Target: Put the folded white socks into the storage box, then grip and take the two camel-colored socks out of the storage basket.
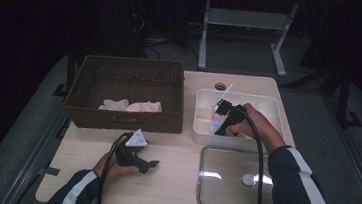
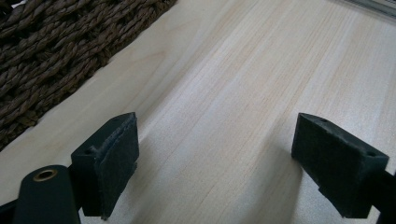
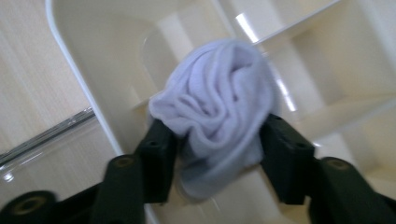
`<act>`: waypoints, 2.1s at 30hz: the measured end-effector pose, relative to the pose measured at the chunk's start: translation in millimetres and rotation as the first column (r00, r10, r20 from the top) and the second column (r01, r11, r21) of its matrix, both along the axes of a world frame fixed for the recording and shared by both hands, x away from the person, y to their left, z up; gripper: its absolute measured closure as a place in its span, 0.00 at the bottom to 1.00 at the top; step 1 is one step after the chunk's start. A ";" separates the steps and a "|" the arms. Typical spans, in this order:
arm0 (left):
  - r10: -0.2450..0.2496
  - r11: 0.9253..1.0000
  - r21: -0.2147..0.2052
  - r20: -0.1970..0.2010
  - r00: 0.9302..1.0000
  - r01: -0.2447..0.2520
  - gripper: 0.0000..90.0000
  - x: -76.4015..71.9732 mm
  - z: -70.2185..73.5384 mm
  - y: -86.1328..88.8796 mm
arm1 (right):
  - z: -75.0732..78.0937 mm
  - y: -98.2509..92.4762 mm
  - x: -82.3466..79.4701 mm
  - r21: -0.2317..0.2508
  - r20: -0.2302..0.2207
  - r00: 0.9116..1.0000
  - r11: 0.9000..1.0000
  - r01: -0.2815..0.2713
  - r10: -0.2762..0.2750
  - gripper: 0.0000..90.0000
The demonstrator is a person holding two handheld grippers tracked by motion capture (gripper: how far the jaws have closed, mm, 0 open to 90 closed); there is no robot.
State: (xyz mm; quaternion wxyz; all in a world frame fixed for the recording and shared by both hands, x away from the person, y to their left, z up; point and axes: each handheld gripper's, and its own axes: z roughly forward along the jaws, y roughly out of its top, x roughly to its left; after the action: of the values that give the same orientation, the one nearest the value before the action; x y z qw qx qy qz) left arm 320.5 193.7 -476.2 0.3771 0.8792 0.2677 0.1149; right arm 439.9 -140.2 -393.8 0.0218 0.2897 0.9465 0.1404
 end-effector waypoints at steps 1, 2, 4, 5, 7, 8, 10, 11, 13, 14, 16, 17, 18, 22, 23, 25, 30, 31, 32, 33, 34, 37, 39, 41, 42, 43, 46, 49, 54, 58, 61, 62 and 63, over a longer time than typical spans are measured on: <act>-0.002 1.000 0.002 0.003 1.000 0.002 0.15 0.2 0.1 0.1 | 3.1 -2.5 -0.3 0.010 0.013 1.000 1.000 0.003 -0.003 0.43; -0.001 1.000 0.001 0.003 1.000 0.001 0.15 0.2 0.0 0.1 | 6.3 -4.9 -1.2 0.020 0.019 1.000 1.000 0.008 -0.009 0.41; -0.003 1.000 0.006 0.004 1.000 0.003 0.15 0.4 0.2 0.4 | 13.2 -10.5 -1.4 0.060 0.044 0.999 0.998 0.006 -0.009 0.42; -0.003 1.000 0.005 0.003 1.000 0.003 0.15 0.4 0.0 0.3 | 18.0 -12.9 -2.3 0.091 0.060 0.998 0.996 0.010 -0.015 0.49; 0.000 1.000 -0.001 0.000 1.000 0.000 0.15 0.0 -0.1 0.0 | 28.7 -17.6 -5.0 0.170 0.110 0.994 0.985 0.000 -0.019 0.58; -0.002 1.000 0.000 0.003 1.000 0.002 0.15 0.2 -0.1 0.1 | 31.4 -18.7 -6.0 0.196 0.122 0.992 0.981 0.002 -0.026 0.65; 0.000 1.000 -0.001 0.001 1.000 0.000 0.15 0.1 -0.1 0.0 | 33.1 -17.2 -9.4 0.218 0.161 0.987 0.976 -0.014 -0.021 0.67; 0.000 1.000 -0.002 0.000 1.000 0.000 0.15 0.0 -0.2 0.0 | 31.4 -15.5 -10.2 0.212 0.189 0.982 0.977 -0.018 -0.023 0.68; -0.002 1.000 0.001 0.003 1.000 0.002 0.15 0.2 0.0 0.1 | 25.1 -13.3 -10.6 0.198 0.221 0.975 0.980 -0.030 -0.015 0.72; -0.002 1.000 0.002 0.003 1.000 0.002 0.15 0.2 0.0 0.1 | 19.1 -12.6 -10.5 0.184 0.224 0.974 0.983 -0.012 -0.030 0.74; -0.002 1.000 0.004 0.001 1.000 0.002 0.15 0.1 0.0 0.2 | 8.3 -13.4 -8.6 0.194 0.194 0.980 0.981 -0.003 -0.036 0.80; -0.001 1.000 0.003 0.001 1.000 0.001 0.15 0.1 0.0 0.2 | 2.1 -14.0 -8.2 0.197 0.196 0.980 0.980 0.000 -0.039 0.82; -0.001 1.000 0.000 0.000 1.000 0.001 0.15 0.0 -0.1 0.1 | -0.5 -14.2 -8.4 0.195 0.194 0.980 0.981 0.006 -0.044 0.84; 0.001 1.000 -0.002 0.000 1.000 -0.001 0.15 -0.1 -0.2 -0.1 | -6.6 -13.0 -12.9 0.165 0.202 0.979 0.986 -0.004 -0.030 0.89; 0.000 1.000 -0.001 -0.001 1.000 0.000 0.15 -0.1 -0.1 0.0 | -8.1 -12.2 -13.6 0.151 0.199 0.980 0.988 -0.001 -0.030 0.90; 0.001 1.000 -0.001 -0.001 1.000 -0.001 0.15 -0.1 -0.1 -0.1 | -9.9 -10.9 -13.8 0.126 0.196 0.980 0.992 0.004 -0.028 0.90; 0.000 1.000 -0.002 0.000 1.000 0.000 0.15 -0.1 -0.2 0.0 | -15.8 -9.7 -13.3 0.108 0.168 0.986 0.994 0.005 -0.023 0.91; 0.001 1.000 -0.002 0.000 1.000 -0.001 0.15 -0.1 -0.2 -0.1 | -15.7 -10.1 -12.2 0.107 0.159 0.987 0.994 0.001 -0.018 0.91; 0.000 1.000 -0.002 0.001 1.000 0.000 0.15 0.0 -0.3 0.0 | -15.5 -10.0 -11.6 0.105 0.158 0.987 0.994 -0.003 -0.014 0.91; 0.001 1.000 -0.002 0.000 1.000 -0.001 0.15 -0.1 -0.2 0.0 | -15.0 -9.3 -11.6 0.099 0.162 0.987 0.995 -0.009 -0.008 0.90; 0.001 1.000 -0.002 0.000 1.000 -0.001 0.15 -0.1 -0.2 0.0 | -14.6 -9.1 -11.9 0.096 0.169 0.986 0.995 -0.013 -0.003 0.90; 0.000 1.000 -0.003 0.001 1.000 0.000 0.15 0.0 -0.3 0.0 | -7.4 -9.5 -14.2 0.095 0.202 0.979 0.995 -0.024 0.005 0.79; -0.004 1.000 0.003 0.001 1.000 0.004 0.15 0.1 0.1 0.4 | -2.0 -11.5 -15.1 0.109 0.209 0.978 0.994 -0.024 0.001 0.72; -0.007 1.000 0.004 0.003 1.000 0.007 0.15 0.2 0.0 0.8 | 6.0 -13.4 -18.0 0.127 0.252 0.968 0.992 -0.016 -0.016 0.68; -0.005 1.000 0.000 -0.002 1.000 0.005 0.15 -0.3 -0.2 0.6 | 10.0 -14.4 -20.2 0.148 0.268 0.963 0.989 -0.025 -0.016 0.66; -0.006 1.000 0.001 -0.001 1.000 0.006 0.15 -0.2 -0.1 0.7 | 15.5 -14.8 -24.3 0.172 0.285 0.958 0.984 -0.033 -0.018 0.63; -0.005 1.000 -0.001 0.002 1.000 0.005 0.15 -0.2 -0.2 0.6 | 26.5 -14.2 -33.5 0.242 0.313 0.949 0.969 -0.051 -0.028 0.58; -0.009 1.000 0.007 0.001 1.000 0.009 0.15 0.0 0.3 1.0 | 33.8 -8.5 -46.4 0.292 0.330 0.944 0.951 -0.099 -0.003 0.56; -0.008 1.000 0.002 -0.001 1.000 0.008 0.15 -0.4 0.2 1.0 | 33.6 9.8 -76.0 0.318 0.368 0.925 0.922 -0.221 0.095 0.43; -0.007 1.000 -0.008 -0.003 1.000 0.007 0.15 -1.7 -0.2 2.0 | 19.8 29.8 -97.7 0.324 0.375 0.913 0.901 -0.290 0.159 0.36; -0.024 1.000 0.019 -0.018 1.000 0.024 0.15 -2.6 2.3 3.6 | 4.6 43.7 -108.4 0.340 0.354 0.914 0.883 -0.324 0.199 0.33; -0.022 0.999 0.028 -0.021 1.000 0.023 0.16 -2.9 3.3 3.6 | -2.0 50.1 -113.5 0.337 0.348 0.913 0.881 -0.332 0.211 0.33; -0.021 0.999 0.042 -0.030 0.999 0.023 0.16 -3.8 4.9 3.6 | -5.5 54.1 -116.8 0.331 0.346 0.912 0.882 -0.336 0.218 0.32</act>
State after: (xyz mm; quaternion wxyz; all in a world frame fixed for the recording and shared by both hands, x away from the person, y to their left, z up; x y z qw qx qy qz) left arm 316.7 197.4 -471.3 0.3556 0.8915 0.2611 0.1032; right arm 323.1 -86.1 -399.3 0.0871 0.1239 0.9179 0.3668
